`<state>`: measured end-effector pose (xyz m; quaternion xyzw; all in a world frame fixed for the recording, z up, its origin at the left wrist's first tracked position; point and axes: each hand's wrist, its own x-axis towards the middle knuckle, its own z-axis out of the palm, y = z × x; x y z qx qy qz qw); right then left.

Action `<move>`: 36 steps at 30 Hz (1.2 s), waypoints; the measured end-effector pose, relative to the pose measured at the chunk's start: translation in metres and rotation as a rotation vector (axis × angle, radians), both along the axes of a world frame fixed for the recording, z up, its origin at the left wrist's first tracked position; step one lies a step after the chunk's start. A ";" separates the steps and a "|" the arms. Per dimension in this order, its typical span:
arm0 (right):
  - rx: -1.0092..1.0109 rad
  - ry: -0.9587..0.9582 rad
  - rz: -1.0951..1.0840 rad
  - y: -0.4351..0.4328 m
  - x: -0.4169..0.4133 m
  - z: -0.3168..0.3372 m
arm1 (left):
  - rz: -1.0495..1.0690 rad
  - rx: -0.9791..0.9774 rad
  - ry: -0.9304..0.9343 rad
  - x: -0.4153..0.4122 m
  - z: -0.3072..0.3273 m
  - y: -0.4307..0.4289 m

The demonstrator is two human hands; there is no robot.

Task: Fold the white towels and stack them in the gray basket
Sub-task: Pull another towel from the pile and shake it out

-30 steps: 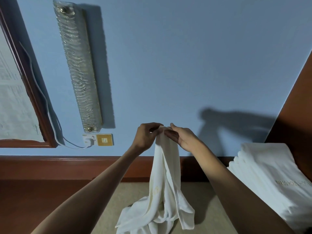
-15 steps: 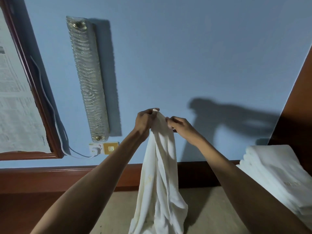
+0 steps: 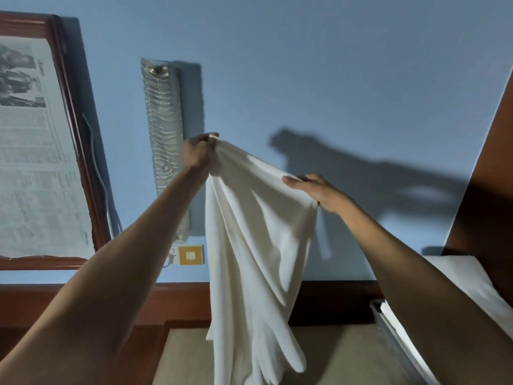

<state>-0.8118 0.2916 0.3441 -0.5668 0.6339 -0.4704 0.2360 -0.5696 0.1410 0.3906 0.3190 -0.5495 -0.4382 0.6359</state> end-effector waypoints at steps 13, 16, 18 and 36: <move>0.128 0.156 -0.126 0.035 -0.054 -0.006 | 0.385 0.292 0.304 0.106 -0.036 -0.030; 0.137 0.231 -0.224 0.039 -0.068 -0.014 | 0.477 0.307 0.294 0.113 -0.041 -0.016; 0.156 0.318 -0.249 0.047 -0.070 -0.020 | 0.550 0.292 0.285 0.120 -0.048 -0.012; 0.533 1.158 -0.702 0.066 -0.076 -0.056 | 0.722 0.233 -0.007 0.147 -0.049 -0.004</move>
